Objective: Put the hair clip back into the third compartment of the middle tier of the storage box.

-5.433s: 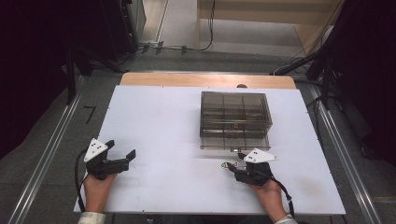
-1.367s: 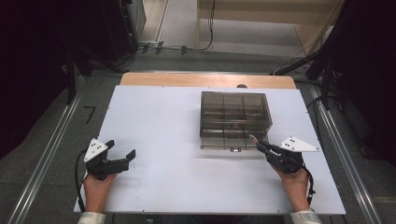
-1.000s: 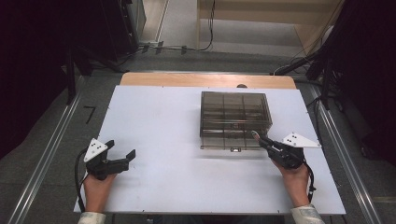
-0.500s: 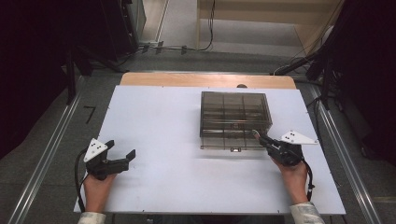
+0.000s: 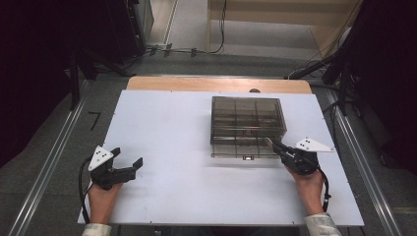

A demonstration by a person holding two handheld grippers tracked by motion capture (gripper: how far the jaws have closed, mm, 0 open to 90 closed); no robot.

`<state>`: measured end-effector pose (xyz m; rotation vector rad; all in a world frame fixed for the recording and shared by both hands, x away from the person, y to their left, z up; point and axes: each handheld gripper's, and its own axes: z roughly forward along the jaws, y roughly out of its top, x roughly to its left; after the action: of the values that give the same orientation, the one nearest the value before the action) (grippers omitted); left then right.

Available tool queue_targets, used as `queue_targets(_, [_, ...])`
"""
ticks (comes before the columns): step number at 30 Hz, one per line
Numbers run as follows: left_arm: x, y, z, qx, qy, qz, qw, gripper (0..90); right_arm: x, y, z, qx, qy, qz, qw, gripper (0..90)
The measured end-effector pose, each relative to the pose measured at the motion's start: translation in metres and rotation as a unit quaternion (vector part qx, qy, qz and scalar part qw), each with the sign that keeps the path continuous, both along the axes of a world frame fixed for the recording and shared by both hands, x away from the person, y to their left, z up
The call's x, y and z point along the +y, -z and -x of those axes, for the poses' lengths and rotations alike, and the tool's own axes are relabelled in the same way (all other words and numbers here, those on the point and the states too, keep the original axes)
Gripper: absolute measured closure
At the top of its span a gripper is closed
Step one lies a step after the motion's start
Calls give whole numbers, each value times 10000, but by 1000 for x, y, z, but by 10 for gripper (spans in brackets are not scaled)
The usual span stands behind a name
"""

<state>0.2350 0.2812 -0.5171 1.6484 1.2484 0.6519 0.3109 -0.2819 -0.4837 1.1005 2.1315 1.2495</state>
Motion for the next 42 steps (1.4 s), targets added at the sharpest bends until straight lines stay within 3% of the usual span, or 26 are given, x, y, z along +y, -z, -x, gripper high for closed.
queue_targets(16, [0, 0, 0, -1, 3, 5, 10000, 41, -5, -3, 3, -48, 23, -130, 9999, 730])
queue_targets(21, [0, 0, 0, -3, 10, 11, 10000, 40, -12, -6, 7, -124, -20, -263, 9996, 719])
queue_targets(28, [0, 0, 0, -7, 9, -6, 10000, 41, -28, -10, 15, -251, 128, -324, 9991, 719])
queue_targets(42, [-1, 0, 1, -48, 6, -40, 10000, 40, -40, -7, 20, -233, 164, -255, 9993, 699])
